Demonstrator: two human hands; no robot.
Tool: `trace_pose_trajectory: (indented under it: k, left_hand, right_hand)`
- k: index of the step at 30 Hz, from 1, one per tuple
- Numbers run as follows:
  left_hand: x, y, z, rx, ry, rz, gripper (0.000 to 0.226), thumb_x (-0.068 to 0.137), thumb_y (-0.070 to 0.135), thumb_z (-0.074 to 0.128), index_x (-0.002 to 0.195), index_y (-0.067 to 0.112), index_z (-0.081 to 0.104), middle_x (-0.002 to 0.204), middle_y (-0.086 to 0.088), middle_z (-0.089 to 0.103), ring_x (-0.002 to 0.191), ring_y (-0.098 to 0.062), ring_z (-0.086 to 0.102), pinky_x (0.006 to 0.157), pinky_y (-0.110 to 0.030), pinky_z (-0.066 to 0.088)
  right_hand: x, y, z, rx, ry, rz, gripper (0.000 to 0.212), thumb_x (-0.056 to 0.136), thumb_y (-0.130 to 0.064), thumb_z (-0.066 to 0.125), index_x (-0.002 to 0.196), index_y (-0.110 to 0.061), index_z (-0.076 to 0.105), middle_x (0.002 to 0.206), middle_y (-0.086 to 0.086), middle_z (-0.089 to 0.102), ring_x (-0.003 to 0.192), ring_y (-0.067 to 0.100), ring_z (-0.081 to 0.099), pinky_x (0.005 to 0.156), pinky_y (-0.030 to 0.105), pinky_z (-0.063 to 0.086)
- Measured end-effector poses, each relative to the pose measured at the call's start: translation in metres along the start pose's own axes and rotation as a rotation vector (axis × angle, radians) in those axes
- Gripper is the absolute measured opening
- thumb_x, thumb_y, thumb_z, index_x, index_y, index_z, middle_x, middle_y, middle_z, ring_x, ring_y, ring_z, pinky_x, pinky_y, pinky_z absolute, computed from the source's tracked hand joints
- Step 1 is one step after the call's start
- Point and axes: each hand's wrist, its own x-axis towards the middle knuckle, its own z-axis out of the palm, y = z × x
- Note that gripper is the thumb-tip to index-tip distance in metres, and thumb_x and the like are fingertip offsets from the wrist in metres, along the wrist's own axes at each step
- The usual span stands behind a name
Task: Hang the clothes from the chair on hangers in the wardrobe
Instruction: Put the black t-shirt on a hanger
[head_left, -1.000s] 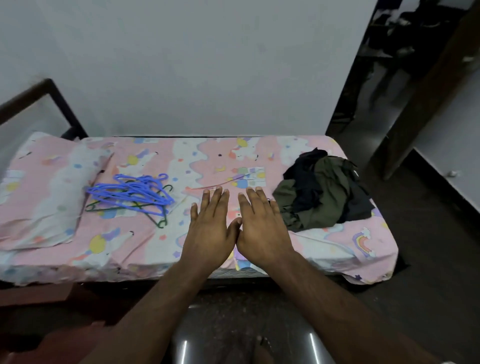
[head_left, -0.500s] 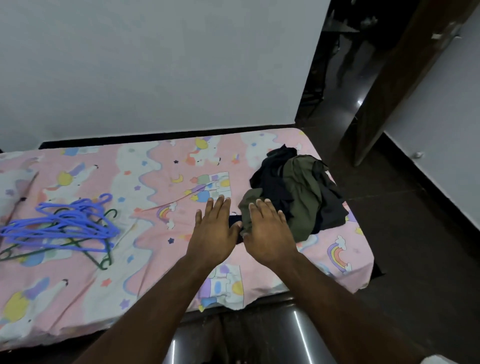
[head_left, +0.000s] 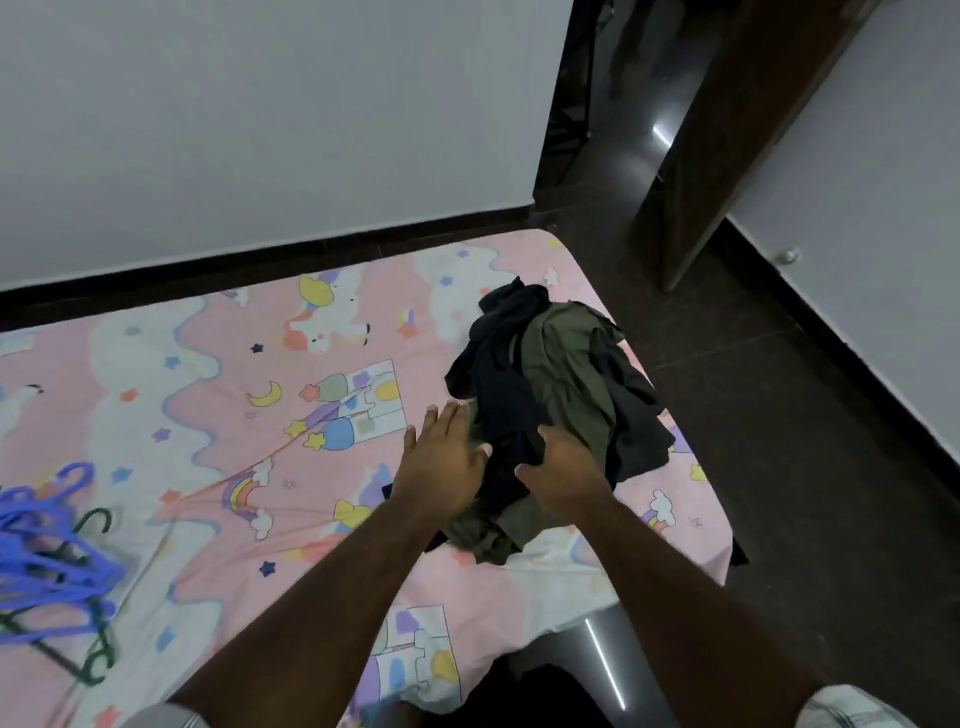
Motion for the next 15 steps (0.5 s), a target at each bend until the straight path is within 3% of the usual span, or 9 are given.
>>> trace_pose_trajectory:
  k: [2,5,9,15]
  left_hand:
    - [0.028,0.000,0.010,-0.005,-0.026,-0.030,0.062,0.105,0.039,0.038,0.158,0.015,0.018,0.167,-0.004,0.014,0.154,-0.028,0.006,0.123,-0.050,0.008]
    - [0.068,0.004,0.026,-0.032,-0.054,-0.096,0.060,0.105,0.038,0.039,0.157,0.014,0.020,0.166,-0.006,0.017,0.154,-0.028,0.008,0.123,-0.049,0.009]
    - [0.123,0.007,0.051,-0.084,-0.089,-0.186,0.062,0.104,0.040,0.040,0.156,0.012,0.023,0.165,-0.008,0.022,0.152,-0.029,0.015,0.122,-0.049,0.014]
    - [0.187,-0.001,0.087,-0.208,-0.095,-0.310,0.068,0.102,0.042,0.044,0.157,0.008,0.023,0.163,-0.011,0.027,0.150,-0.028,0.024,0.122,-0.047,0.023]
  right_hand:
    - [0.037,0.012,-0.001,0.110,-0.014,0.081,0.062,0.079,-0.038,0.067,0.135,-0.015,0.053,0.129,0.006,0.062,0.122,0.029,0.058,0.101,0.039,0.048]
    - [0.091,0.031,-0.003,0.224,-0.049,0.180,0.070,0.086,-0.034,0.071,0.146,-0.008,0.045,0.141,0.011,0.055,0.129,0.032,0.052,0.102,0.034,0.042]
    - [0.162,0.050,0.004,0.267,-0.071,0.246,0.065,0.087,-0.038,0.071,0.140,-0.006,0.050,0.137,0.013,0.058,0.124,0.033,0.055,0.098,0.036,0.045]
    - [0.239,0.050,0.021,0.280,-0.116,0.179,0.081,0.083,-0.050,0.071,0.147,-0.010,0.042,0.145,0.009,0.052,0.133,0.032,0.050,0.108,0.039,0.042]
